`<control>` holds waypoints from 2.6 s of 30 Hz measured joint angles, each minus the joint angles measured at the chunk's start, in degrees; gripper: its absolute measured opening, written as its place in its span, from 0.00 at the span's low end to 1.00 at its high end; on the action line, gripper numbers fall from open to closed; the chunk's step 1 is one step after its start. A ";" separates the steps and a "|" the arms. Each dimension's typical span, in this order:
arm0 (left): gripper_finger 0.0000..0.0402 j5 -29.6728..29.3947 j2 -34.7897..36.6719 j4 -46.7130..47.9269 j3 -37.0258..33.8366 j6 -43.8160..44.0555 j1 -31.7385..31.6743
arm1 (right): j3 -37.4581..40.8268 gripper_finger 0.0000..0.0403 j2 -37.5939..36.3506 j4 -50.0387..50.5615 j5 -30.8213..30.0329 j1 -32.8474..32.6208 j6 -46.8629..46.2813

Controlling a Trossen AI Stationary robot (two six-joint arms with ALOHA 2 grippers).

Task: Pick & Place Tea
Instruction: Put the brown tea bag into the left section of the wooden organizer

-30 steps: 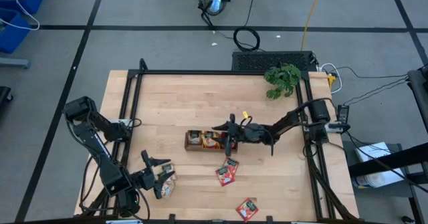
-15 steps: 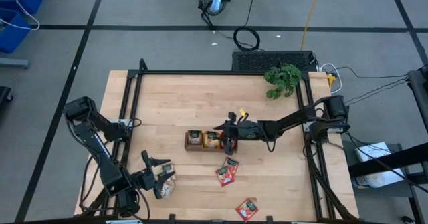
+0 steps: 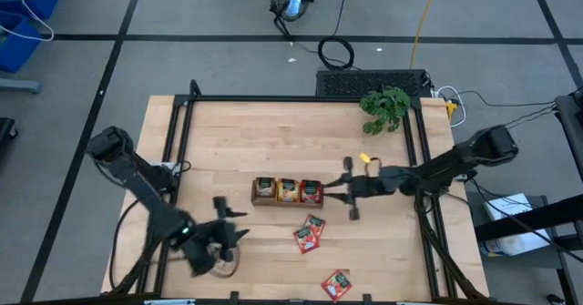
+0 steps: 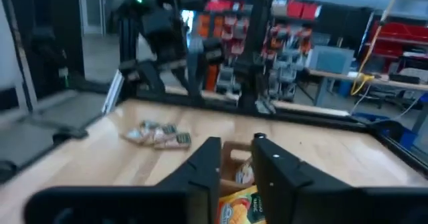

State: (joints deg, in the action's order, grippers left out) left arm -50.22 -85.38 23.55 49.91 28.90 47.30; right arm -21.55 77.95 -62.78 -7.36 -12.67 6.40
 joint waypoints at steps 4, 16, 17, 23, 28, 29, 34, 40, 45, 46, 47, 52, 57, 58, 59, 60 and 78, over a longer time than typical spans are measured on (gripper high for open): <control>0.57 11.09 3.18 -7.52 0.00 -12.48 -6.55 | 2.23 0.07 -1.12 0.68 -0.04 0.01 -0.45; 0.57 30.90 13.94 15.32 0.04 25.43 -11.45 | 1.45 0.02 -1.35 8.76 8.08 -1.14 1.72; 0.57 30.91 13.88 18.28 0.02 29.74 -9.90 | 0.95 0.01 -1.53 9.06 9.88 -1.73 1.74; 0.57 31.66 12.60 22.19 0.00 45.29 0.83 | -6.41 0.00 -1.42 19.36 8.55 -7.37 2.20; 0.57 31.14 12.24 21.81 -0.08 52.27 9.01 | -11.63 0.00 0.08 28.28 1.35 -10.23 3.52; 0.57 30.15 12.26 21.78 -0.32 53.28 10.17 | -11.76 0.00 0.49 27.58 1.50 -10.34 4.03; 0.57 30.77 12.59 24.88 -5.17 58.48 7.96 | -11.75 0.00 1.76 26.17 1.56 -9.63 5.17; 0.57 39.49 14.72 9.53 -12.62 44.89 -0.45 | -11.73 0.00 1.78 25.93 1.55 -8.69 4.77; 0.57 45.60 14.67 9.76 -14.77 39.69 -7.05 | -11.73 0.00 1.78 25.23 1.63 -8.43 6.13; 0.57 46.75 14.65 9.44 -15.16 38.97 -8.34 | -11.73 0.00 1.78 25.30 1.63 -8.40 6.11; 0.57 47.65 14.64 8.96 -15.67 38.05 -9.38 | -11.73 0.00 1.78 25.34 1.59 -8.39 6.11; 0.57 53.61 14.64 -0.03 -19.68 35.41 -12.58 | -11.73 0.00 1.78 25.30 1.65 -8.37 6.26; 0.57 58.58 14.64 -8.33 -22.57 35.98 -12.88 | -11.73 0.00 1.78 25.30 1.63 -8.33 6.16; 0.57 58.58 14.64 -8.21 -22.94 36.66 -12.88 | -11.73 0.00 1.78 25.28 1.63 -8.33 6.16; 0.57 58.58 14.64 -8.02 -23.30 37.33 -12.85 | -11.73 0.00 1.78 25.30 1.63 -8.33 6.14; 0.57 58.58 14.62 -7.95 -23.56 37.67 -12.82 | -11.73 0.00 1.78 25.30 1.63 -8.33 6.13; 0.57 57.52 14.60 -9.73 -25.40 40.01 -12.51 | -11.71 0.00 1.78 25.25 1.58 -8.33 6.20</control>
State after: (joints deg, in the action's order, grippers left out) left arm 7.30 -70.78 13.82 24.51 68.91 34.79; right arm -33.26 79.72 -37.53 -5.78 -20.99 12.60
